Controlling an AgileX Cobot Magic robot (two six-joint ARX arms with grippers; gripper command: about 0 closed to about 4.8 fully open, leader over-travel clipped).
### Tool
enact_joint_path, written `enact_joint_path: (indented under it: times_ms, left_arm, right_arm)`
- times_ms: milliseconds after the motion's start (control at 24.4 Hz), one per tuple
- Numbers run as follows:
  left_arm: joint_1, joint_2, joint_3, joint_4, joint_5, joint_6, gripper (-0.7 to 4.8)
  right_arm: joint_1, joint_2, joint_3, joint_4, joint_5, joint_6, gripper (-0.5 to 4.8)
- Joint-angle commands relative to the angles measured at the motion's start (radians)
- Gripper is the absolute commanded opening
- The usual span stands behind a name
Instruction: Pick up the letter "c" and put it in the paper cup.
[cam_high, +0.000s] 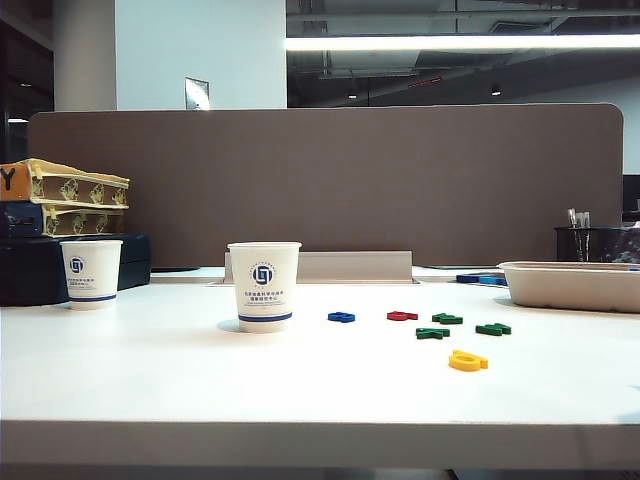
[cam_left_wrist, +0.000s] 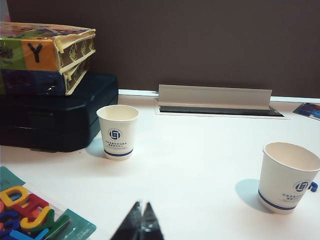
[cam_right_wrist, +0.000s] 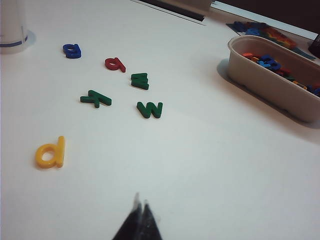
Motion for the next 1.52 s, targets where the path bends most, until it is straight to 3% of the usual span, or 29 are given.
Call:
enact_joint_path:
  times_ms: [41, 369, 614, 901, 1515]
  left_arm:
    - [0.002, 0.000, 0.003, 0.010, 0.007, 0.004, -0.06]
    - [0.002, 0.000, 0.003, 0.009, 0.007, 0.004, -0.06]
    - [0.002, 0.000, 0.003, 0.010, 0.007, 0.004, -0.06]
    - [0.002, 0.000, 0.003, 0.009, 0.007, 0.004, -0.06]
    - [0.002, 0.000, 0.003, 0.009, 0.007, 0.004, -0.06]
  right_arm:
    - [0.000, -0.012, -0.005, 0.014, 0.004, 0.004, -0.01]
    - [-0.007, -0.134, -0.005, 0.007, 0.003, 0.004, -0.01]
    - [-0.066, -0.211, -0.005, 0.020, -0.017, 0.004, -0.01]
    - [-0.181, -0.238, -0.005, 0.029, -0.120, 0.005, -0.01]
    - [-0.456, -0.342, -0.005, 0.072, -0.119, 0.004, -0.01]
